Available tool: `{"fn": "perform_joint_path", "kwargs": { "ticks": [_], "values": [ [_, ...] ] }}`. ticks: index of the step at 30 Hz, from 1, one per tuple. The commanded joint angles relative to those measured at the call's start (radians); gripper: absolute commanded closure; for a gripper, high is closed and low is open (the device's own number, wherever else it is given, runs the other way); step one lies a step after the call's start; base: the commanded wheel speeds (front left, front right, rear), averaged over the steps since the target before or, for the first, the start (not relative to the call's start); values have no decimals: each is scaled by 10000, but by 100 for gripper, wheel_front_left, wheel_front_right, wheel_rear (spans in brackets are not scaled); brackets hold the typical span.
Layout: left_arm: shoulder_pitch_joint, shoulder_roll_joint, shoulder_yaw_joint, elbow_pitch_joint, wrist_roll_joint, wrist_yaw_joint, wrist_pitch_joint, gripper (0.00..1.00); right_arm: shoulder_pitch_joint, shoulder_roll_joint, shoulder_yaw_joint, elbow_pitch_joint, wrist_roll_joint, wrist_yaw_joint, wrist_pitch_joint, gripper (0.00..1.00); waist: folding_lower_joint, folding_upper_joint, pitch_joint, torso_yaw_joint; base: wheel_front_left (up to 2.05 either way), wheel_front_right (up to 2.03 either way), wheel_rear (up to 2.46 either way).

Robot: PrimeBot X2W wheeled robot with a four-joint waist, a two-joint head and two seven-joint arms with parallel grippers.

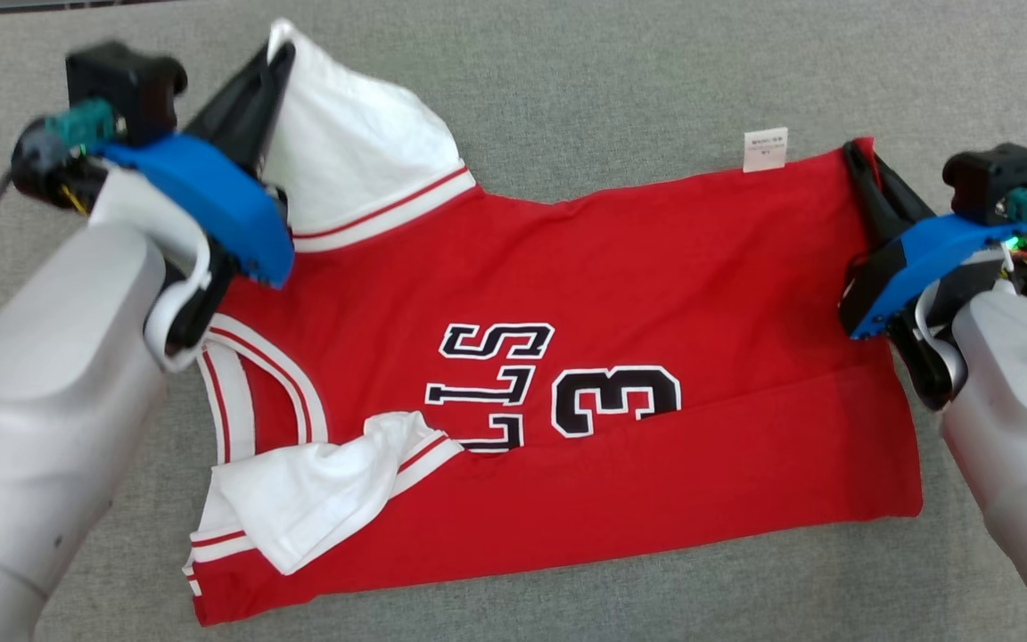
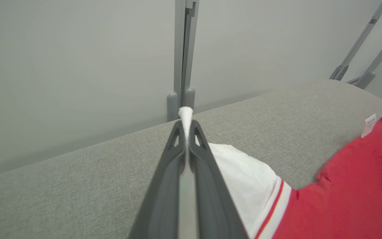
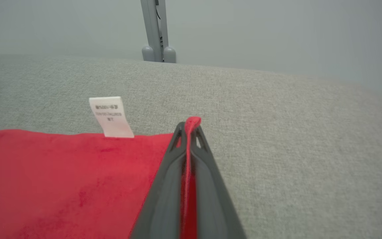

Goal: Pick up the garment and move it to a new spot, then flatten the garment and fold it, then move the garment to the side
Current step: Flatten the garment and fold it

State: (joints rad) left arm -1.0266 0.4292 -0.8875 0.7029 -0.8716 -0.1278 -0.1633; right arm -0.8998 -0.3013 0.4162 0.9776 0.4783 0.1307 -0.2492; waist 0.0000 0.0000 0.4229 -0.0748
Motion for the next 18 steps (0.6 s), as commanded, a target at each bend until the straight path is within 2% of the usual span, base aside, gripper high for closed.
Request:
{"fn": "perform_joint_path", "kwargs": {
  "ticks": [1,7,13,18],
  "values": [
    [216,80,-17,-168,-16,88,-109,100,167,-117,-45,-70,10,1,-97,100,0,0,-40,5,0,0,0],
    [1865,849,112,-2199,-190,876,-439,100,873,-206,-430,-654,-146,1,-171,100,0,0,-278,36,0,0,0],
    [3671,1683,323,-4693,-451,2126,-619,100,1743,-186,-1028,-1401,-496,1,-171,100,0,0,-467,100,0,0,0],
    [4939,2147,395,-6423,-515,3152,-693,100,2289,-156,-1460,-1714,-757,1,-165,100,0,0,-625,232,0,0,0]
  ]
}}
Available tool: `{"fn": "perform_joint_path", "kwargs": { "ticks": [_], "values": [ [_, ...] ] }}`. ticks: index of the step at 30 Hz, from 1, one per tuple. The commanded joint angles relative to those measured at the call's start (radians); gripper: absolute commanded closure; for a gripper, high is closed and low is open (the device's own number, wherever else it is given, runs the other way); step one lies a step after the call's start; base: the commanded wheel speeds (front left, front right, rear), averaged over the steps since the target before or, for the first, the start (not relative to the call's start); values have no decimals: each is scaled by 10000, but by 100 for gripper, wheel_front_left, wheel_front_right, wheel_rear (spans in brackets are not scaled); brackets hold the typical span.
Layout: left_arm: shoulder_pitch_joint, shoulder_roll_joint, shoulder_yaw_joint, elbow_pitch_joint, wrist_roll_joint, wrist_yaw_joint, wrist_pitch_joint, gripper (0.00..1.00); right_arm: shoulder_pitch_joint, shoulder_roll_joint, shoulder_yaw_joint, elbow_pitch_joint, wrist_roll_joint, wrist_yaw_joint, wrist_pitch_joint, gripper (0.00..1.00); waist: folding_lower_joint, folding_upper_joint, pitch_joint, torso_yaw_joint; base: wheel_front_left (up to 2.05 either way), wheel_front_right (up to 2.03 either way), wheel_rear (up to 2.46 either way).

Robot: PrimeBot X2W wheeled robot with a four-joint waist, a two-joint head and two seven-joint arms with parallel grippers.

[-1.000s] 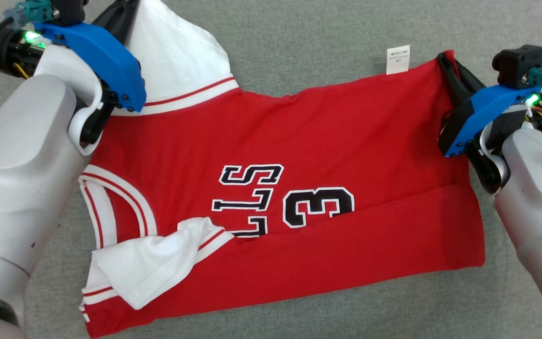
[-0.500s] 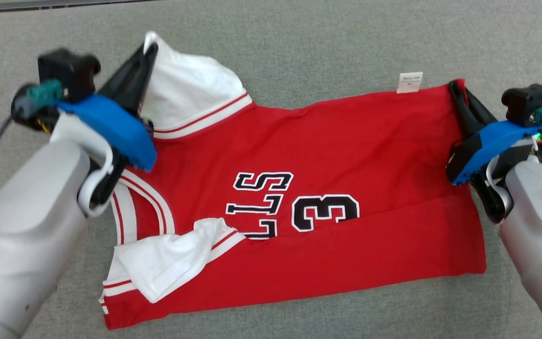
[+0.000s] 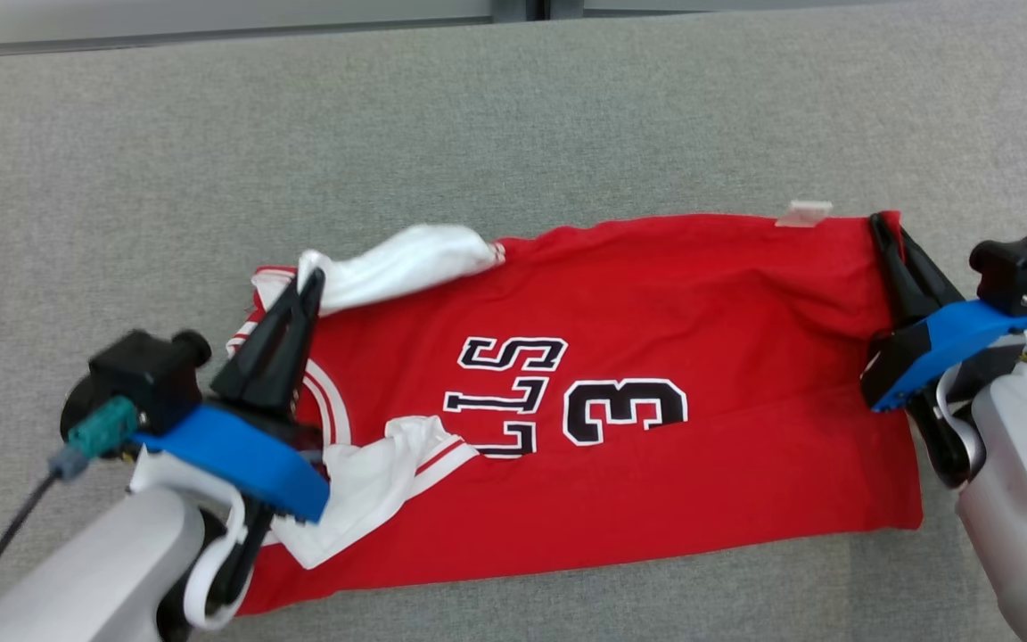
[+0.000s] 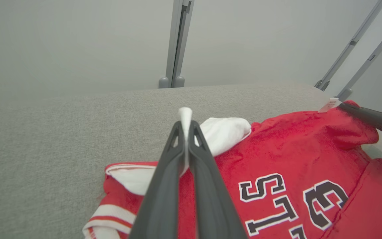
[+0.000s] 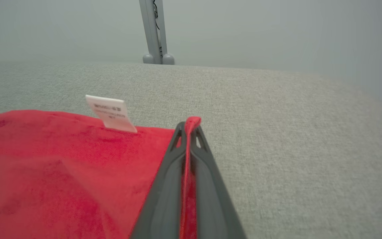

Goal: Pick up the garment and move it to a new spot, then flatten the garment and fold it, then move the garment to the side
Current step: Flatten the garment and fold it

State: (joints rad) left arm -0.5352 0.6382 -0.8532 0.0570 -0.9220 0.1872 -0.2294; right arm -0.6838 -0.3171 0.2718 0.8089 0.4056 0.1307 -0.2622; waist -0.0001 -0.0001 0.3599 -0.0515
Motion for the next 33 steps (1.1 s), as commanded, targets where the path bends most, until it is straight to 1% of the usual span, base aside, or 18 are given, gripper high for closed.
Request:
{"fn": "perform_joint_path", "kwargs": {
  "ticks": [1,6,10,14,19,25,26,27,28,30,31,33],
  "values": [
    [225,126,33,-261,-1,161,-36,100,241,12,-94,-95,-97,1,-35,100,1,1,-33,28,0,0,0],
    [1051,401,130,-1275,-141,748,-116,100,770,105,-410,-362,-350,1,-33,100,1,1,-224,136,0,0,0],
    [1576,555,158,-1672,-254,1025,-132,100,1216,155,-669,-639,-412,1,-35,100,1,1,-377,207,0,0,0],
    [2084,657,201,-1909,-321,1205,-199,100,1685,151,-931,-1072,-458,1,-33,100,1,1,-517,260,0,0,0],
    [2780,621,293,-1957,-475,1402,-283,100,2387,129,-1267,-1666,-524,1,-34,100,1,1,-670,309,0,0,0],
    [3272,319,306,-1709,-479,1424,-318,100,3170,283,-1505,-2086,-471,1,-34,100,1,1,-860,359,0,0,0],
    [3297,262,345,-1648,-427,1409,-331,56,3290,295,-1554,-2188,-481,1,-34,55,1,1,-905,377,0,0,0],
    [3322,189,416,-1587,-383,1404,-341,5,3429,340,-1601,-2351,-453,1,-35,0,1,1,-940,387,0,0,0],
    [3331,117,496,-1504,-259,1422,-351,0,3613,345,-1654,-2464,-445,1,-34,0,1,1,-982,406,0,0,0],
    [3422,-104,681,-1372,-164,1360,-358,0,3975,351,-1819,-2815,-407,1,-34,0,1,1,-1062,429,0,0,0],
    [3422,-104,681,-1372,-164,1360,-358,0,3975,351,-1819,-2815,-407,1,-34,0,1,1,-1062,429,0,0,0],
    [3464,-301,1123,-1329,228,1303,-359,0,4318,333,-2022,-3226,-428,1,-34,0,1,1,-1142,426,0,0,0]
  ]
}}
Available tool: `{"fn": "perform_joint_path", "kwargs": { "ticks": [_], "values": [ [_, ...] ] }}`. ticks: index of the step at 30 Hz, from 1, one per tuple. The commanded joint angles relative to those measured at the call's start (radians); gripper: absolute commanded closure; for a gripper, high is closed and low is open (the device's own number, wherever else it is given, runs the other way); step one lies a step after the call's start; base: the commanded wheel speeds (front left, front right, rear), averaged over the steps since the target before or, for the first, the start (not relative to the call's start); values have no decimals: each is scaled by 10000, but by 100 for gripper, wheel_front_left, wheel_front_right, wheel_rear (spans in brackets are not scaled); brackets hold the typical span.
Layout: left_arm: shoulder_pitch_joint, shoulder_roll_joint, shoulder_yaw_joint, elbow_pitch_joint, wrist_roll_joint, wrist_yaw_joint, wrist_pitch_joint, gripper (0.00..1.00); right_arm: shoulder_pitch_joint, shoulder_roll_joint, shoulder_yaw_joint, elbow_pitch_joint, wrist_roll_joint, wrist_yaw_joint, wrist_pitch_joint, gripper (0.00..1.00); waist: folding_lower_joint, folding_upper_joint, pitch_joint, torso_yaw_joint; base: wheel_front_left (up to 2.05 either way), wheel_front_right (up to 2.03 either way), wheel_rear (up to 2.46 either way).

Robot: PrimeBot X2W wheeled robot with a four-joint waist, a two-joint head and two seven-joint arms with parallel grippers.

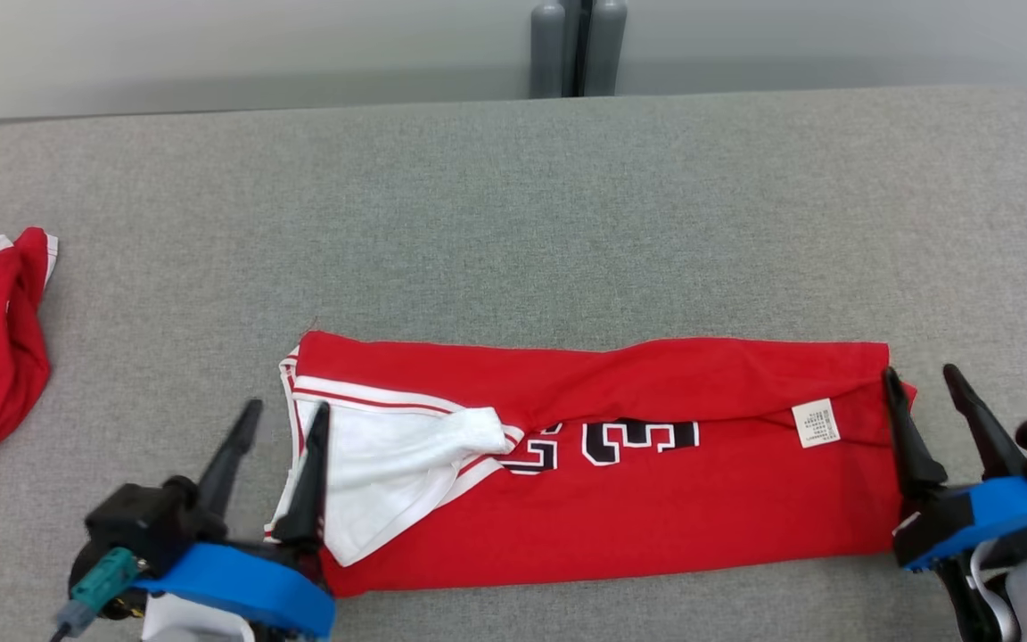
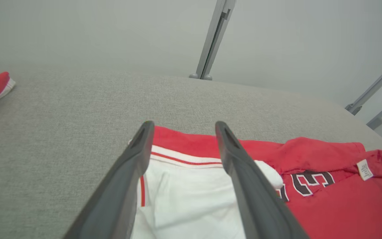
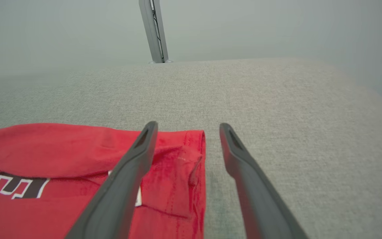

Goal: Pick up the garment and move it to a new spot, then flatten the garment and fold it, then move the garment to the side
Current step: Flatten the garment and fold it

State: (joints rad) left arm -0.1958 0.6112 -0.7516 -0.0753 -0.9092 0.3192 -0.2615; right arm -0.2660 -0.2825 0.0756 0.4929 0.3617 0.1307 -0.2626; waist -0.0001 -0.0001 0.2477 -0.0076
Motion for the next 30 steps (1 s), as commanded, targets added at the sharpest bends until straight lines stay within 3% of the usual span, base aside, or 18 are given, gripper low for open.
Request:
{"fn": "perform_joint_path", "kwargs": {
  "ticks": [1,7,16,30],
  "values": [
    [163,-202,419,7,244,-37,-39,0,319,-14,-168,-275,-11,1,-30,0,1,1,-65,-27,0,0,0],
    [866,-1183,2572,-95,2343,-130,-38,0,839,0,-645,-1069,-136,1,-30,0,1,1,-241,-162,0,0,0],
    [1424,-2912,5123,-144,4836,-566,-36,0,-175,379,-880,-23,-443,1,193,0,1,1,-273,-149,0,0,0],
    [1615,-4545,7035,1162,6574,-1871,-37,0,-1178,888,-653,2599,-200,1,966,0,1,1,-50,120,0,0,0]
  ]
}}
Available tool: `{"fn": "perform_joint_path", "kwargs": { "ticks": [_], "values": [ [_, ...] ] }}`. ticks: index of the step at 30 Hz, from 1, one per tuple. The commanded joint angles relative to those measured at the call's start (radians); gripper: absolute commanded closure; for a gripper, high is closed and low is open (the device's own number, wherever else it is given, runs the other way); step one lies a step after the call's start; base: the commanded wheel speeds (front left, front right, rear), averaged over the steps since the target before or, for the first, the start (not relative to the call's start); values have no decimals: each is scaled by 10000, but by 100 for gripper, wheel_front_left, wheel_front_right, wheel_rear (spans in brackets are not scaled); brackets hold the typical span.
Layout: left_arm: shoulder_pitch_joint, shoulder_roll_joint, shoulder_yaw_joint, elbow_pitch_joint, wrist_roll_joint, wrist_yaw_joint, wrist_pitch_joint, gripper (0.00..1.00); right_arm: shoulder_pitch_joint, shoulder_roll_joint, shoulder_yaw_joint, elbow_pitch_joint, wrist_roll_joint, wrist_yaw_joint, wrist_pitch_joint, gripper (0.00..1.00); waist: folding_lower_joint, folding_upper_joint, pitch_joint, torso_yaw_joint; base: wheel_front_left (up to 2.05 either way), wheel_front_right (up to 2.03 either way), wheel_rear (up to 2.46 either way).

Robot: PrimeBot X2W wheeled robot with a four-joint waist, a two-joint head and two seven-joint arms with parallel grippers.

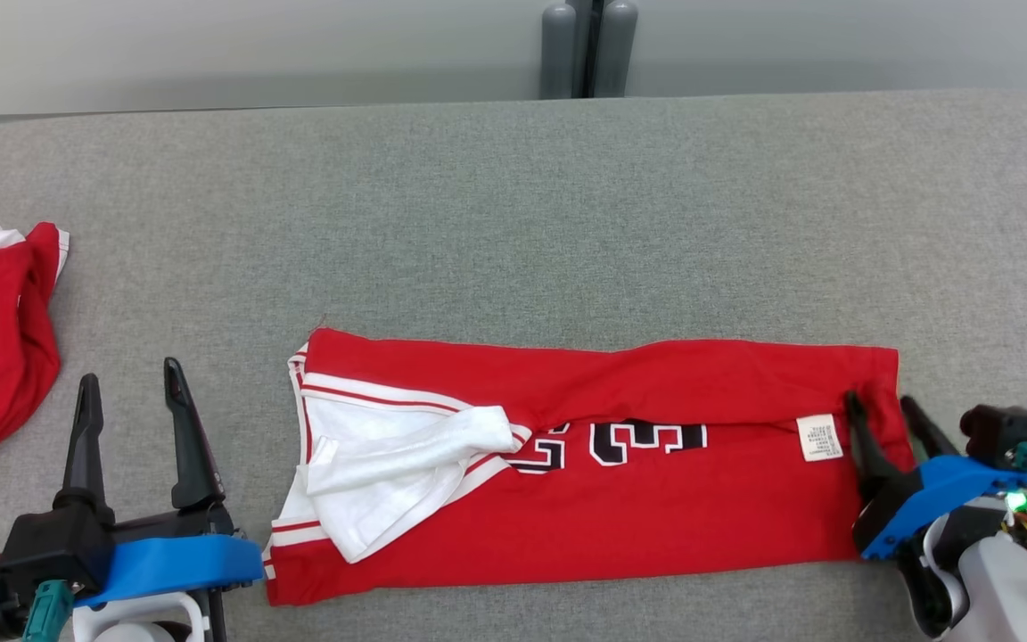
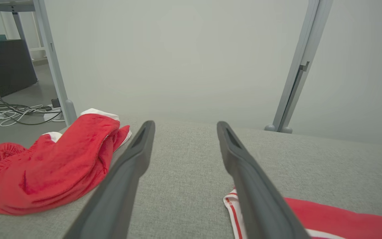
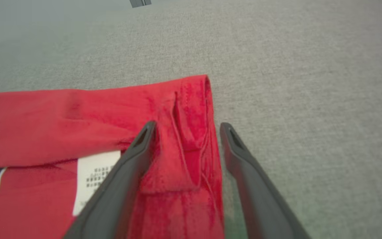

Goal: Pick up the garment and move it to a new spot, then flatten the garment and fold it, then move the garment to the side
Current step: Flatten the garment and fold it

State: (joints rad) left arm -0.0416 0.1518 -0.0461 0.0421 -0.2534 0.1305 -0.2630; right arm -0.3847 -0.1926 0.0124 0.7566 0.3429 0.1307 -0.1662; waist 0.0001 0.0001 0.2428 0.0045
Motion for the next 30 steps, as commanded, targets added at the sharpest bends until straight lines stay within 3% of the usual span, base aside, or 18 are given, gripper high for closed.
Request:
{"fn": "perform_joint_path", "kwargs": {
  "ticks": [1,8,9,10,11,17,30],
  "values": [
    [77,-37,96,38,101,-71,-21,0,74,0,49,102,12,1,72,0,-1,-1,3,-4,0,0,0],
    [10,-443,582,419,787,-519,-22,0,626,228,506,622,358,1,76,0,-1,-1,10,-2,0,0,0],
    [-15,-479,606,443,878,-558,-22,0,730,298,621,603,392,3,84,20,-1,-1,13,1,0,0,0],
    [-38,-509,651,477,962,-584,-22,0,825,387,738,531,472,15,42,70,-1,-1,14,1,0,0,0],
    [-49,-534,719,507,1023,-621,-22,0,876,434,827,457,538,15,2,100,-1,-1,16,-13,0,0,0],
    [-39,-684,1057,689,1342,-760,-22,0,631,22,767,131,898,-9,-372,100,-1,-1,-5,-185,0,0,0],
    [129,-855,1403,850,1658,-1030,-22,0,164,-1804,-732,-43,846,-3,-614,100,-1,-1,-341,-341,0,0,0]
  ]
}}
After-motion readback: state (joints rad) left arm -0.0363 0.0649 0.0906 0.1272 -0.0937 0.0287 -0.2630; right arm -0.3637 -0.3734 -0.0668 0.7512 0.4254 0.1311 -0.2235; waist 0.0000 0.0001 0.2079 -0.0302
